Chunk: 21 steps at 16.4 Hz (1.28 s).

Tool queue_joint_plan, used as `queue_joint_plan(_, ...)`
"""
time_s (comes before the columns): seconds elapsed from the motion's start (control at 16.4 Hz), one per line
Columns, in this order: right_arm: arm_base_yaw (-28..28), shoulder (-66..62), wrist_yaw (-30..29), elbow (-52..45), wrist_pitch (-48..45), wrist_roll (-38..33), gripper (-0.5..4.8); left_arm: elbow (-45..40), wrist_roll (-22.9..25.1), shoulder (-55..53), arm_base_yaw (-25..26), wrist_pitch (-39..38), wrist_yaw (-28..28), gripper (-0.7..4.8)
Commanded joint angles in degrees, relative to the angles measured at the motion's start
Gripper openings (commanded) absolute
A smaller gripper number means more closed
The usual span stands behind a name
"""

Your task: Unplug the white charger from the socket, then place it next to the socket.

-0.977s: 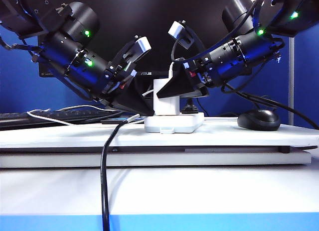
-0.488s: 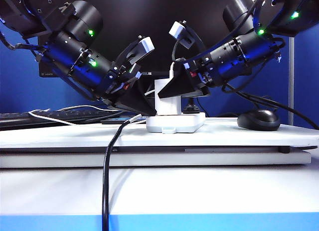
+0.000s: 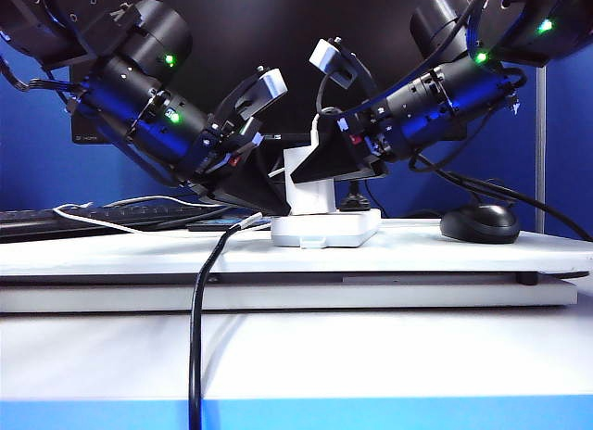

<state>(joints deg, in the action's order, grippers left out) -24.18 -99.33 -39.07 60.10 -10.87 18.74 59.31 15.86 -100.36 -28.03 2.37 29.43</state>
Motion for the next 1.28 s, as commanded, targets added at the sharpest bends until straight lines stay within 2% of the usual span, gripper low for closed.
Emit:
queue_joint_plan(0.06, -1.36, 0.5, -4.39, 0.42, -5.55, -3.96, 0.44, -0.85, 0.79, -1.79, -0.66, -5.4, -2.4, -0.05)
queue_joint_plan(0.37, -1.38, 0.7, -4.33, 0.42, -7.28, -3.74, 0.43, -0.85, 1.05, -1.79, -0.66, -6.12, -2.47, -0.05)
queue_joint_plan(0.49, -1.36, 1.11, -1.55, 0.42, -7.37, -3.69, 0.43, -0.85, 1.55, -2.01, -0.66, -6.58, -2.89, -0.05)
queue_joint_plan(0.73, -1.44, 1.16, -5.4, 0.39, -7.13, -3.63, 0.43, -0.85, 1.51, -2.12, -0.66, -6.58, -2.89, -0.05)
queue_joint_plan(0.92, -1.03, 1.86, -3.1, 0.39, -8.2, -3.98, 0.43, -0.85, 1.51, -2.12, -0.66, -6.6, -2.89, -0.05)
queue_joint_plan(1.28, -1.07, 4.46, -3.52, 0.39, -9.81, -5.01, 0.4, -0.85, 1.49, -2.1, -0.66, -6.58, -2.89, -0.05)
